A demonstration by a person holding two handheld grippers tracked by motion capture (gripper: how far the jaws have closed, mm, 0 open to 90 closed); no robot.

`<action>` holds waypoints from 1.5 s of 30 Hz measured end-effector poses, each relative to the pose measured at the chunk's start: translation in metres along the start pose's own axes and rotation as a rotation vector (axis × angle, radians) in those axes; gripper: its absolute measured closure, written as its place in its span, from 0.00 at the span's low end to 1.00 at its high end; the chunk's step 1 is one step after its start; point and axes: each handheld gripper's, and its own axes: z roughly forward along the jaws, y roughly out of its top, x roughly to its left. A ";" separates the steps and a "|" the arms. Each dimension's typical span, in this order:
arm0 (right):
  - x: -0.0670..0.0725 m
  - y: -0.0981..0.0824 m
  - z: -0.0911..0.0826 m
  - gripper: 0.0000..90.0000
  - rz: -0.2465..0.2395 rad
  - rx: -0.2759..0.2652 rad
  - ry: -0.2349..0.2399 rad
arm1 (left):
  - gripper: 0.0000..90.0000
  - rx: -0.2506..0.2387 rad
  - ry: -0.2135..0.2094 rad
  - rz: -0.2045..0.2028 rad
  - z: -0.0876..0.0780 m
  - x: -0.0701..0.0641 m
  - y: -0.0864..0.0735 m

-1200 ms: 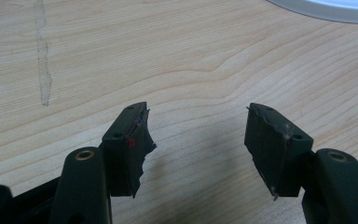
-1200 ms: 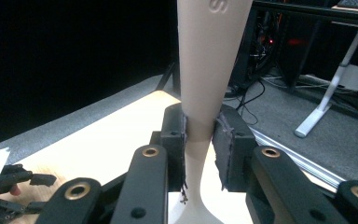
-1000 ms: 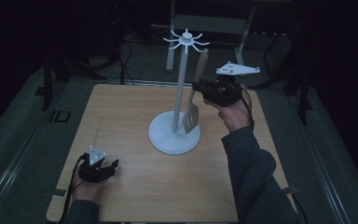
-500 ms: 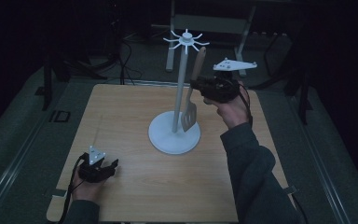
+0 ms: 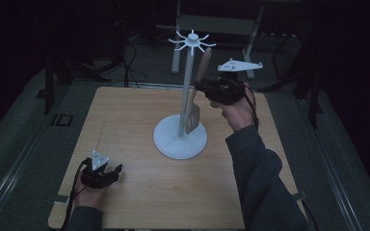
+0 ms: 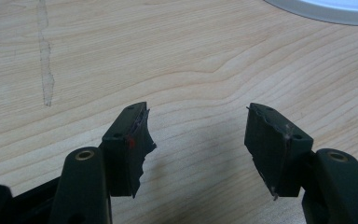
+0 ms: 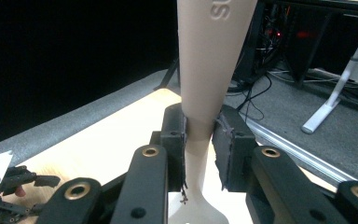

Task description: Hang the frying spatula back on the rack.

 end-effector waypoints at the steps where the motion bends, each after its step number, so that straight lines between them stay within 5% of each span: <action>1: 0.000 0.000 0.001 0.83 0.003 0.001 -0.002 | 0.44 -0.001 0.000 -0.002 0.000 0.000 0.000; 24: -0.001 -0.002 0.013 0.81 -0.010 0.020 -0.010 | 0.44 0.004 -0.003 0.003 0.001 0.000 0.000; 45: 0.002 -0.005 0.009 0.37 -0.046 0.002 -0.063 | 0.45 0.001 -0.002 0.001 0.000 0.000 0.000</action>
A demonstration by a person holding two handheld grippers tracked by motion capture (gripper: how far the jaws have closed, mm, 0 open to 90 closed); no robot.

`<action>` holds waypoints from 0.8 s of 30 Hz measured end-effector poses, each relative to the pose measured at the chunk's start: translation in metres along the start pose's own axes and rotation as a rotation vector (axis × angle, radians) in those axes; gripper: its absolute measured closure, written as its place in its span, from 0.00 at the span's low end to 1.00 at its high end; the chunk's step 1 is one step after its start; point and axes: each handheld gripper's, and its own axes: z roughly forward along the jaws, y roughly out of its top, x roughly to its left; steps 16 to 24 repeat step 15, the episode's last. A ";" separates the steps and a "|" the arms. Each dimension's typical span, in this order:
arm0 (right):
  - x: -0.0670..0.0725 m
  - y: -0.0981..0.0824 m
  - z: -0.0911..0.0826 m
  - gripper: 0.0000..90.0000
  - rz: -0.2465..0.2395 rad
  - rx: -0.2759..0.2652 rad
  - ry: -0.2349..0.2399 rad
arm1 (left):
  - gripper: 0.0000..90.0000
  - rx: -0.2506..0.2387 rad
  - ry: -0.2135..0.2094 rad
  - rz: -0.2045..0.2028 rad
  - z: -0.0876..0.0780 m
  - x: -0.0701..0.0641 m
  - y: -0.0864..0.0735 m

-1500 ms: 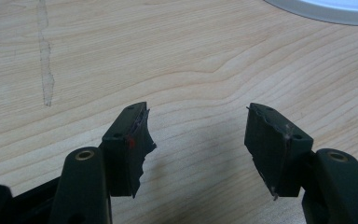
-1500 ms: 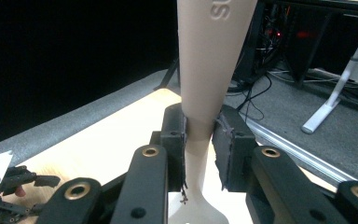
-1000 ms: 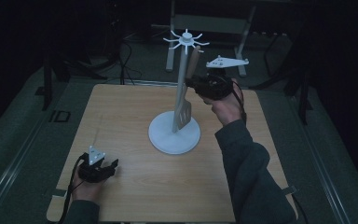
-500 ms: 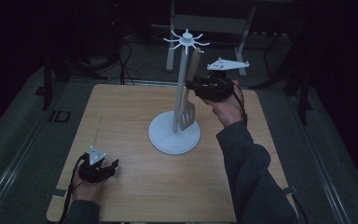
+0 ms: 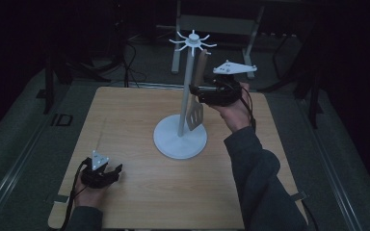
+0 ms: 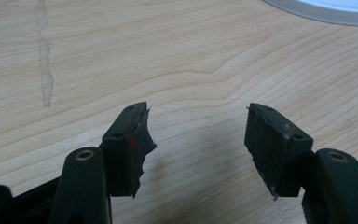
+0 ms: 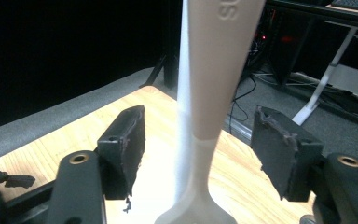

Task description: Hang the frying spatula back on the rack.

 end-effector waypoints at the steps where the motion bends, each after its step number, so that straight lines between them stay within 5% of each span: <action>1: 0.000 0.000 0.000 0.37 -0.003 0.000 -0.001 | 0.45 -0.001 -0.001 0.000 0.000 0.000 0.000; 24: -0.004 -0.013 -0.007 0.32 -0.006 0.013 0.011 | 0.45 -0.005 0.001 -0.005 0.000 0.001 0.000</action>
